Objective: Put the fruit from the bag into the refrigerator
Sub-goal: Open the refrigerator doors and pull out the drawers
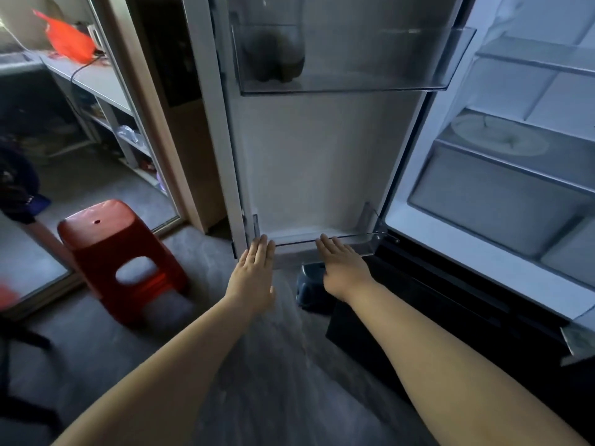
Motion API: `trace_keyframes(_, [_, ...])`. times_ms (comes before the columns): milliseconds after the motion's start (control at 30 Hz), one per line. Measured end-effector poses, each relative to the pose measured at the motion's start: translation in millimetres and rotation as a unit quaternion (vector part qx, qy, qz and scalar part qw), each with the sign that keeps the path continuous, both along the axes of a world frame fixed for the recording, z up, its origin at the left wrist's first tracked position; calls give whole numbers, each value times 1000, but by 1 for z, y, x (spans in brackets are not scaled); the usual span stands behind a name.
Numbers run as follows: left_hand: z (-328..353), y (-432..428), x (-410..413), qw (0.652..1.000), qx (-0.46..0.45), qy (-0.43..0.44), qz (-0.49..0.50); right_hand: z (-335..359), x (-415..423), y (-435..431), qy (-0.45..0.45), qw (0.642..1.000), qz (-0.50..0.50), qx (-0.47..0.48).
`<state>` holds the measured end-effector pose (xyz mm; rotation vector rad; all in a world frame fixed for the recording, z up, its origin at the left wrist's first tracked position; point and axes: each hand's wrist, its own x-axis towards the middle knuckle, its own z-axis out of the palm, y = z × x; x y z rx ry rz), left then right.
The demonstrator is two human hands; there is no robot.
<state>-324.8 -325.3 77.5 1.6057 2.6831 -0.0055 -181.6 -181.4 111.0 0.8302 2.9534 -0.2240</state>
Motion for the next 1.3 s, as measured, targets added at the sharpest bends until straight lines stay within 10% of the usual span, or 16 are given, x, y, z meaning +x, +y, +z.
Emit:
trace_keyframes(433, [8, 1, 33, 1000, 17, -7, 4, 4, 49, 5, -27, 998, -56, 12])
trace_keyframes(767, [28, 123, 221, 963, 84, -8, -257, 46, 295, 68, -169, 929, -277, 176])
trace_keyframes(1000, [54, 183, 351, 926, 54, -60, -369, 54, 355, 60, -366, 873, -178, 269])
trace_keyframes(1300, [45, 207, 381, 931, -6, -41, -363, 45, 374, 42, -399, 842, -105, 349])
